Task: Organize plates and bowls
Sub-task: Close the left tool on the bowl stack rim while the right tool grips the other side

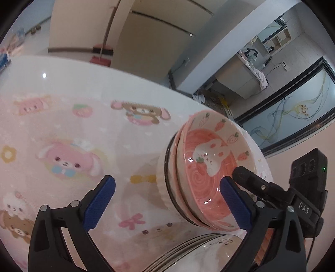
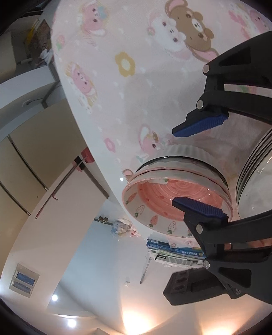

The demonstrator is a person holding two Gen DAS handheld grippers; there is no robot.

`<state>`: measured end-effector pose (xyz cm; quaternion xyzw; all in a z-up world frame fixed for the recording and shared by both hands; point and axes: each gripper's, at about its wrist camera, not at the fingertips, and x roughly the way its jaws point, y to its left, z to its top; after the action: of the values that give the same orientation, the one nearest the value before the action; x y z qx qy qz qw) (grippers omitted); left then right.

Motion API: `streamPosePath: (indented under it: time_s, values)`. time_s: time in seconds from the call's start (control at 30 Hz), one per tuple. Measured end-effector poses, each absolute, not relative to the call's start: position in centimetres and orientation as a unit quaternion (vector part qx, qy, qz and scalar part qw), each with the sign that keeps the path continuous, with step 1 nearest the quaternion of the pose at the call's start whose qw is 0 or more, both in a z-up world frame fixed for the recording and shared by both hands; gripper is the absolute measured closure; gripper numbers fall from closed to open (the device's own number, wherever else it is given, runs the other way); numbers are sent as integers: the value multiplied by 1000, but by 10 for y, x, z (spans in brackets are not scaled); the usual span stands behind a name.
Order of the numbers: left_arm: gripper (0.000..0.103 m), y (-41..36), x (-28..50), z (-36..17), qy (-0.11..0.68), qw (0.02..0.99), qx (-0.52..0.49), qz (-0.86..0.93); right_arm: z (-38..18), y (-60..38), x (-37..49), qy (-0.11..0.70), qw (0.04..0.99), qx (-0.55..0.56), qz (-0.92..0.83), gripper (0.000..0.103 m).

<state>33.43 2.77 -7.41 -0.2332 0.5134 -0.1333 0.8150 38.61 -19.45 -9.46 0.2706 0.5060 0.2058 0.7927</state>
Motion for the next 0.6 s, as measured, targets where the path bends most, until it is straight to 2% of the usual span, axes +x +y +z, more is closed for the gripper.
streamPosePath:
  time_s: [0.1, 0.23, 0.33, 0.43, 0.5, 0.57, 0.6]
  values:
    - [4, 26, 336, -78, 518, 806, -246, -146, -104, -193, 388, 516, 780, 283, 213, 49]
    - [4, 28, 340, -81, 523, 792, -268, -165, -111, -194, 389, 521, 768, 301, 218, 50]
    - [10, 32, 343, -84, 534, 779, -288, -160, -114, -197, 389, 521, 765, 309, 217, 51]
    - [15, 40, 343, -89, 521, 758, -351, -176, -116, -200, 389, 525, 762, 313, 216, 56]
    - [24, 39, 345, -90, 523, 748, -362, -191, -117, -202, 390, 528, 756, 321, 217, 57]
    - [46, 36, 346, -90, 532, 749, -349, -187, -118, -202, 391, 529, 752, 328, 217, 57]
    - [52, 34, 345, -93, 539, 744, -349, -184, -117, -202, 390, 529, 753, 327, 216, 57]
